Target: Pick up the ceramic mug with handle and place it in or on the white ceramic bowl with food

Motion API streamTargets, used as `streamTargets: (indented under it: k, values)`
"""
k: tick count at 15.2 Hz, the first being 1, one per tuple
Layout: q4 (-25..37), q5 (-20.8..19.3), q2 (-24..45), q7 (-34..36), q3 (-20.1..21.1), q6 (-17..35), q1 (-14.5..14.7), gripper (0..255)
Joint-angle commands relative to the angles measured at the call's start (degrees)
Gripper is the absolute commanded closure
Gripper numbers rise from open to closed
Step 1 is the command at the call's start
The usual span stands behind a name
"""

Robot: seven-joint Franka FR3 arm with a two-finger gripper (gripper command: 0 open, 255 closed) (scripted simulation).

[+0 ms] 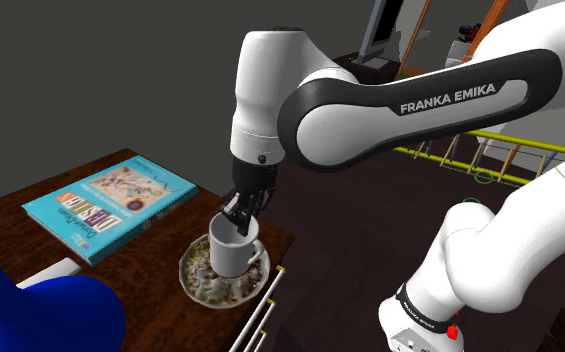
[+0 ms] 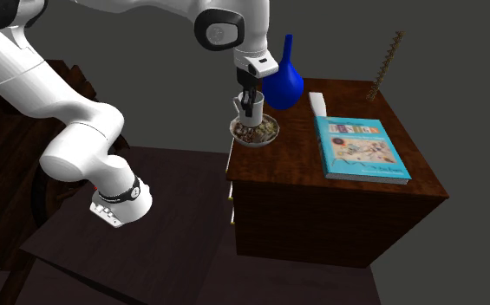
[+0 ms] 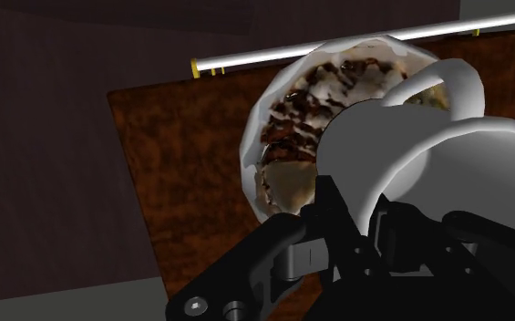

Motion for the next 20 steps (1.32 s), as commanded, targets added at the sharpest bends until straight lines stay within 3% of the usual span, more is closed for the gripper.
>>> streamTargets:
  k: [1, 3, 4, 9, 13, 20]
  values:
    - [0.0, 0.0, 0.0, 0.0, 0.0, 0.0, 0.0, 255]
    - [0.0, 0.0, 0.0, 0.0, 0.0, 0.0, 0.0, 255]
    - [0.0, 0.0, 0.0, 0.0, 0.0, 0.0, 0.0, 0]
    - [0.0, 0.0, 0.0, 0.0, 0.0, 0.0, 0.0, 0]
    - [5.8, -0.3, -1.7, -0.1, -1.1, -7.4, -0.3, 0]
    - [5.8, -0.3, -1.7, -0.1, -1.1, -7.4, -0.3, 0]
